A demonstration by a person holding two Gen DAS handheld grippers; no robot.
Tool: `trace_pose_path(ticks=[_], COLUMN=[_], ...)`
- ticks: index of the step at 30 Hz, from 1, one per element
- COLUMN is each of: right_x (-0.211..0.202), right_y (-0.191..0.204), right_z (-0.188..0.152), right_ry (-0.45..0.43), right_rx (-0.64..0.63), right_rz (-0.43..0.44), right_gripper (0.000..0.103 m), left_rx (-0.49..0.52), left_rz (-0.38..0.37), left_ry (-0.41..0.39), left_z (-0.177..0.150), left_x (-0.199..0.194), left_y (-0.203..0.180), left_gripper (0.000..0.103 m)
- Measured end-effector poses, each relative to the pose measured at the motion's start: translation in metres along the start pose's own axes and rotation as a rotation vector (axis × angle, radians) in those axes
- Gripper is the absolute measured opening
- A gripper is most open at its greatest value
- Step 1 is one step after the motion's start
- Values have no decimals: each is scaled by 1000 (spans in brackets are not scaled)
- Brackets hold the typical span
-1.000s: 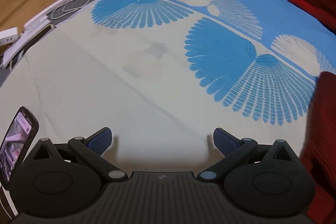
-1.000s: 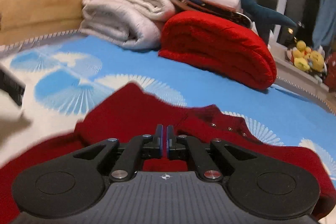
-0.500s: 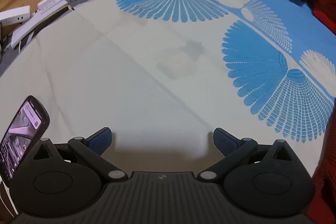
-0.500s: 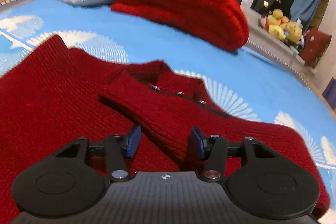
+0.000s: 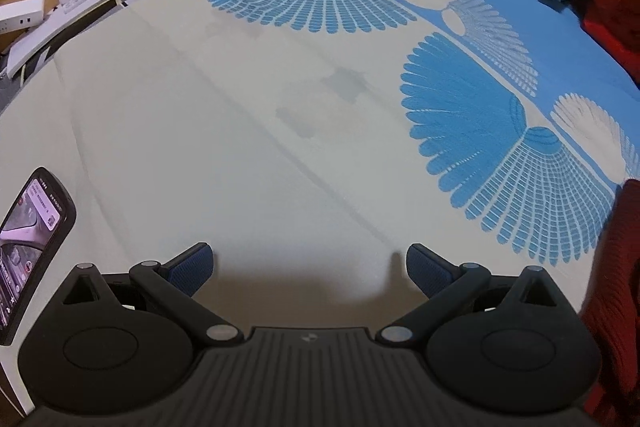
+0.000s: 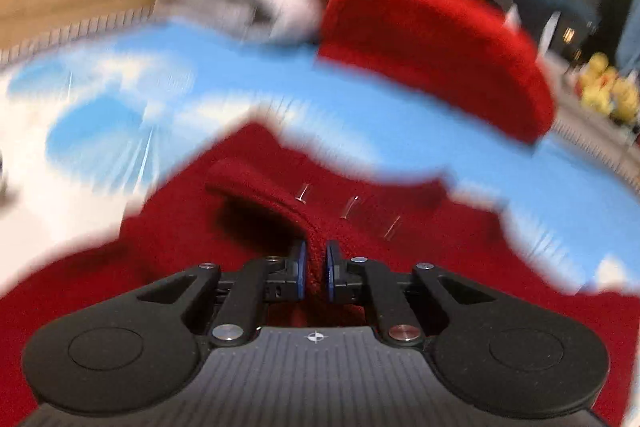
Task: Fold small clothes
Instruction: 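Fold the held sleeve across the cardigan body with the right gripper, then release the sleeve with the right gripper and move both tools to the hem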
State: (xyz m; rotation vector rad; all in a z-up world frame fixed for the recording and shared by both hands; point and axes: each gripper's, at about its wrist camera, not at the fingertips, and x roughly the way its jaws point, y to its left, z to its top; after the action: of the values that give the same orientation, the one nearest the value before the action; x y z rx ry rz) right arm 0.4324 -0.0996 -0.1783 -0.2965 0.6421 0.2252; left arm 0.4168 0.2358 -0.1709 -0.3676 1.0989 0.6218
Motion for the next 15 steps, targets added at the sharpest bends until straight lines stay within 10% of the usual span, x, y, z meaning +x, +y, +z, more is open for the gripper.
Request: trace_pose_path(ticks=[9,15], right_x=[-14,-12], right_y=[-3,-19], right_z=[8,3], right_ry=[-77,31], right_rx=[90,179], right_rz=[79,192], right_gripper=[13,50], left_rx=[-5,67], left_rz=[7,-23], left_ry=[4,-1], left_z=[0,-8], left_x=[2,-1], left_y=[-1,-18], left_gripper=[103,103])
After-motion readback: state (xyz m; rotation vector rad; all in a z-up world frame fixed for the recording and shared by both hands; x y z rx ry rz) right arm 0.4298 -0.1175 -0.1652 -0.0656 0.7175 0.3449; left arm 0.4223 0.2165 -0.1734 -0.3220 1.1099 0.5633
